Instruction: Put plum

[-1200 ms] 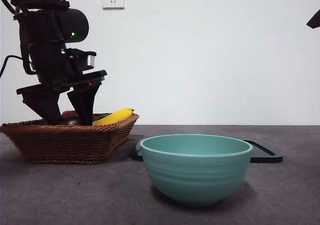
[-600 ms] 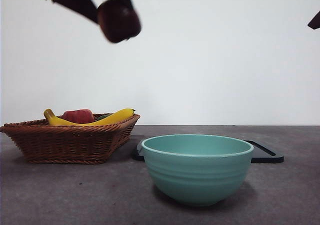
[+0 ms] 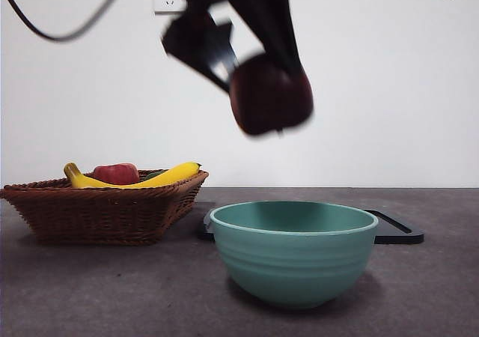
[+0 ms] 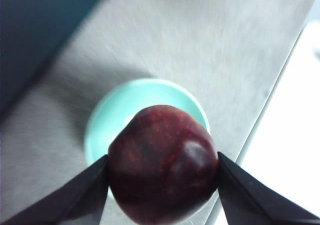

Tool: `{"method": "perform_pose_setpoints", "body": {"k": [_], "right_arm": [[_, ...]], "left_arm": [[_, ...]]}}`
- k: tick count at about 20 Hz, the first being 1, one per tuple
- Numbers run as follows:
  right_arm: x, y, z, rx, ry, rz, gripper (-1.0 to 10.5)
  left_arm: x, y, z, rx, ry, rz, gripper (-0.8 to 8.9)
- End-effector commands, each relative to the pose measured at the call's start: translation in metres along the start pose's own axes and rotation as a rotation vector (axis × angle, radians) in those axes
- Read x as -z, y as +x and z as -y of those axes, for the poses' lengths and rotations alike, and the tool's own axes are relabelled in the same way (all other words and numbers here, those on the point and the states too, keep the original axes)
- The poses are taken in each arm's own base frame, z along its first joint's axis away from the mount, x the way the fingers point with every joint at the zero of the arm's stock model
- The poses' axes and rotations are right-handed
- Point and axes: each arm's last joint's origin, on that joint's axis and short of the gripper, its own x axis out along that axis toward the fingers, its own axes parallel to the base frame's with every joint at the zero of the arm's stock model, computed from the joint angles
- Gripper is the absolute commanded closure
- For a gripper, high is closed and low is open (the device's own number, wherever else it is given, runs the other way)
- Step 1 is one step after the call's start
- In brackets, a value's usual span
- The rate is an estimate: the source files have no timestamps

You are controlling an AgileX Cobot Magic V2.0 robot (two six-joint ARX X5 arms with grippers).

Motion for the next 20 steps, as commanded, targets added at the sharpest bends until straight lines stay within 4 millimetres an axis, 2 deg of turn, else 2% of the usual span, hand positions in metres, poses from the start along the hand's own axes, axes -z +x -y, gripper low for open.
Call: {"method": "perform_pose_setpoints", "body": {"k": [1, 5, 9, 15, 16, 18, 20], "right_arm": [[-0.004, -0.008, -0.004, 0.016, -0.008, 0.043, 5.4], [-0.001, -0.014, -0.007, 0.016, -0.017, 0.069, 5.4], [0.000, -0.015, -0.008, 0.015, -0.016, 0.071, 5.4], [0.000, -0.015, -0.008, 0.015, -0.016, 0.071, 5.4], [0.000, -0.015, -0.008, 0.015, -0.016, 0.071, 5.4], [0.000, -0.015, -0.008, 0.015, -0.016, 0.071, 5.4], [0.000, -0.015, -0.008, 0.015, -0.016, 0.071, 5.4]], "left_arm": [[-0.005, 0.026, 0.000, 0.013, 0.037, -0.056, 5.70], [-0.002, 0.063, -0.008, 0.023, 0.022, -0.150, 5.70], [-0.003, 0.086, -0.015, -0.005, 0.030, -0.170, 5.70], [-0.005, 0.091, -0.012, -0.025, 0.061, -0.159, 5.61], [-0.004, 0.092, -0.012, -0.025, 0.060, -0.164, 5.43], [-0.003, 0.092, -0.011, -0.023, 0.060, -0.174, 4.46], [-0.003, 0.092, -0.010, -0.021, 0.062, -0.179, 4.37]]}}
